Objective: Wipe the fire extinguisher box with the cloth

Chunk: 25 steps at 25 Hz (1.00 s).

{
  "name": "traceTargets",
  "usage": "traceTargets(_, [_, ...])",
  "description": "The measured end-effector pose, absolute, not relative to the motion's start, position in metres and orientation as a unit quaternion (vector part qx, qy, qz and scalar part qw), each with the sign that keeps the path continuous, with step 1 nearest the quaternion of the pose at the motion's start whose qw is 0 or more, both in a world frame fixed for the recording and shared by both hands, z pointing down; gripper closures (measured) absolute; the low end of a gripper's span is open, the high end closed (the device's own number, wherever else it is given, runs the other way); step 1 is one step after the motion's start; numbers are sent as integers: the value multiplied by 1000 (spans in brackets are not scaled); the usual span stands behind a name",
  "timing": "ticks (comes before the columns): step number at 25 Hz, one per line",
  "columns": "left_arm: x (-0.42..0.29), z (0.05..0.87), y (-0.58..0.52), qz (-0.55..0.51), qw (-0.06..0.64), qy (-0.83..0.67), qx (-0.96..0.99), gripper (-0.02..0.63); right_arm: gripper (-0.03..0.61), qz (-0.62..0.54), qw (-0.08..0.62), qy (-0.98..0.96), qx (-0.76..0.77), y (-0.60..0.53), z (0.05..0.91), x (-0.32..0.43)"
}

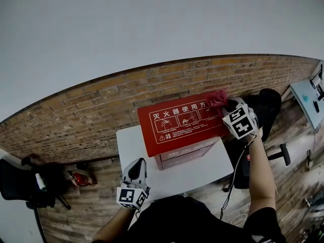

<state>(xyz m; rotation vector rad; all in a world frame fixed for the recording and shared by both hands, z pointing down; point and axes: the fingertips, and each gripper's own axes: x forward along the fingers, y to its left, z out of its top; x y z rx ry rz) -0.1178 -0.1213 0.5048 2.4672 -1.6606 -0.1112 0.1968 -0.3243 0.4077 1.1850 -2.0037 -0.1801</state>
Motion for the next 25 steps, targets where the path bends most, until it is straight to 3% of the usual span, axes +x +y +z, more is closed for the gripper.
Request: traceTargets(25, [-143,509,-109,-43,85,-568,818,580,509,-87,390,-808,433,-300,407,134])
